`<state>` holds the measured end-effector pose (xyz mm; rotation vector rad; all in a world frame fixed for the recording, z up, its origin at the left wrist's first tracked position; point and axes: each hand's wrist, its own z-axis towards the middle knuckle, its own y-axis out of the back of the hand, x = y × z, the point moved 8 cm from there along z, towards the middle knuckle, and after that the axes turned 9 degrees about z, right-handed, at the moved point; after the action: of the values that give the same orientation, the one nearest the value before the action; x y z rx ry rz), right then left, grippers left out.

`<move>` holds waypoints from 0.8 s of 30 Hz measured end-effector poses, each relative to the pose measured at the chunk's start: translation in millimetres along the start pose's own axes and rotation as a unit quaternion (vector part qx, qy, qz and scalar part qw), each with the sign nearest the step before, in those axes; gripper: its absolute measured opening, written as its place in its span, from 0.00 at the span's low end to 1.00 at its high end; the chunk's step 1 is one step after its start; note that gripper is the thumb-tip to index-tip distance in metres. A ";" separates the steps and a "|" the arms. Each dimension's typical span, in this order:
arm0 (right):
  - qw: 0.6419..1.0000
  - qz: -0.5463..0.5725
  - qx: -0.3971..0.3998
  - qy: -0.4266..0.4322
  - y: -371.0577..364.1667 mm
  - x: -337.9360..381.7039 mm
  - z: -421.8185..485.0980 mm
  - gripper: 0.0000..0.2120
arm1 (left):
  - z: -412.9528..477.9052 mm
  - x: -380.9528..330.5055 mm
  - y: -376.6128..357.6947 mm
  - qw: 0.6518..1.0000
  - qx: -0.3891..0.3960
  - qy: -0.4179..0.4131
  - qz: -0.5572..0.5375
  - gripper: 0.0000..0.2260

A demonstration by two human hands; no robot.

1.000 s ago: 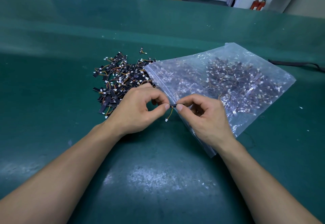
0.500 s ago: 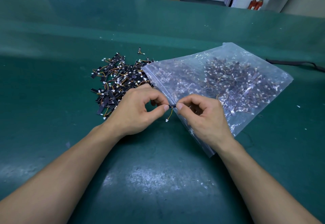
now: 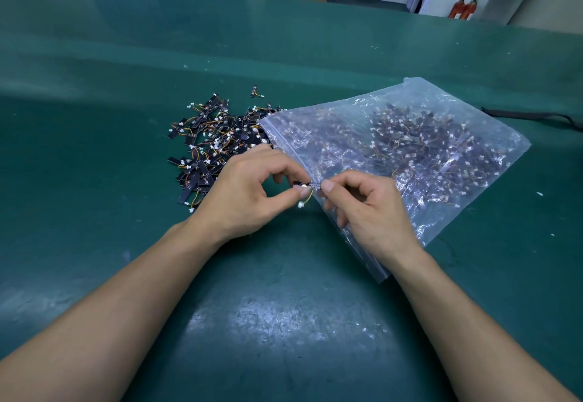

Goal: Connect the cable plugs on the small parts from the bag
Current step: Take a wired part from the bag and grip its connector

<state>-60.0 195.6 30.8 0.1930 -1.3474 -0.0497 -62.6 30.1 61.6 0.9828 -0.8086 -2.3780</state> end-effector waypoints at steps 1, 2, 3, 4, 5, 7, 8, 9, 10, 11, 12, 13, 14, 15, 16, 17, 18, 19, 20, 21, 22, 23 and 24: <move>1.000 -0.003 -0.006 0.005 0.1 1.1 -0.3 0.06 | -0.1 0.5 0.1 1.000 -0.002 0.000 0.001 0.02; 1.000 -0.007 -0.012 0.013 0.5 2.8 -0.6 0.03 | -0.3 1.1 0.3 1.000 -0.003 0.001 0.002 0.02; 0.999 -0.016 -0.020 0.027 1.6 5.0 -1.3 0.03 | -0.4 1.7 0.1 1.000 -0.002 0.002 0.005 0.02; 0.998 -0.028 -0.027 0.045 2.9 7.6 -1.8 0.05 | -0.6 2.3 0.2 1.000 -0.001 0.002 0.008 0.02; 0.996 -0.044 -0.034 0.065 4.6 10.3 -2.3 0.08 | -0.4 3.1 1.0 1.000 -0.002 0.003 0.011 0.02; 0.991 -0.089 -0.042 0.094 8.1 14.2 -2.8 0.13 | 0.0 5.4 4.5 1.000 -0.014 0.008 0.016 0.02; 0.987 -0.120 -0.041 0.099 9.5 14.3 -2.4 0.16 | 0.2 6.9 6.6 1.000 -0.021 0.014 0.017 0.03; 0.983 -0.153 -0.036 0.096 10.4 12.5 -1.2 0.19 | 0.2 9.2 8.1 0.999 -0.027 0.023 0.015 0.03; 0.979 -0.184 -0.031 0.087 11.4 9.4 0.0 0.21 | 0.1 11.8 9.3 0.999 -0.030 0.034 0.012 0.03; 0.975 -0.206 -0.027 0.075 12.2 5.7 1.3 0.21 | 0.1 14.4 10.1 0.999 -0.031 0.044 0.009 0.02; 0.974 -0.218 -0.025 0.063 13.4 2.2 2.5 0.21 | 0.0 16.0 10.3 0.998 -0.030 0.050 0.008 0.02; 0.973 -0.225 -0.025 0.051 14.5 -0.8 3.4 0.21 | 0.1 16.6 10.0 0.998 -0.029 0.053 0.007 0.03; 0.972 -0.230 -0.026 0.043 15.2 -2.9 4.0 0.20 | -0.1 16.8 9.6 0.998 -0.025 0.054 0.007 0.03; 0.971 -0.232 -0.029 0.041 15.5 -3.6 4.5 0.18 | -0.3 16.6 8.6 0.998 -0.020 0.054 0.007 0.03; 0.971 -0.234 -0.034 0.046 16.1 -3.1 4.7 0.17 | -0.5 16.4 7.7 0.998 -0.015 0.055 0.007 0.04; 0.971 -0.231 -0.043 0.053 17.4 -1.7 4.6 0.15 | -0.8 16.7 6.2 0.998 -0.009 0.058 0.008 0.04; 0.972 -0.223 -0.056 0.058 19.5 -0.4 4.3 0.14 | -1.2 17.6 4.1 0.998 -0.001 0.062 0.010 0.03; 0.973 -0.210 -0.070 0.059 22.4 0.7 4.2 0.14 | -1.6 18.9 1.6 0.998 0.009 0.066 0.015 0.02; 0.975 -0.194 -0.086 0.059 25.6 1.9 4.2 0.14 | -2.0 20.2 -0.8 0.997 0.019 0.070 0.020 0.02; 0.977 -0.179 -0.101 0.060 28.7 2.9 4.2 0.14 | -2.5 21.0 -3.0 0.997 0.029 0.072 0.023 0.02; 0.977 -0.166 -0.115 0.064 31.5 4.2 4.3 0.14 | -2.4 21.0 -5.0 0.996 0.037 0.072 0.026 0.02; 0.977 -0.156 -0.125 0.070 33.7 6.1 3.9 0.15 | -2.0 20.1 -7.1 0.996 0.042 0.069 0.030 0.02; 0.977 -0.150 -0.132 0.079 35.1 8.6 3.5 0.15 | -0.5 18.5 -8.4 0.996 0.043 0.065 0.034 0.02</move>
<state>-64.1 228.5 45.6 0.1701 -1.1314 -0.4579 -75.6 25.2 46.8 1.1124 -0.8870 -2.2124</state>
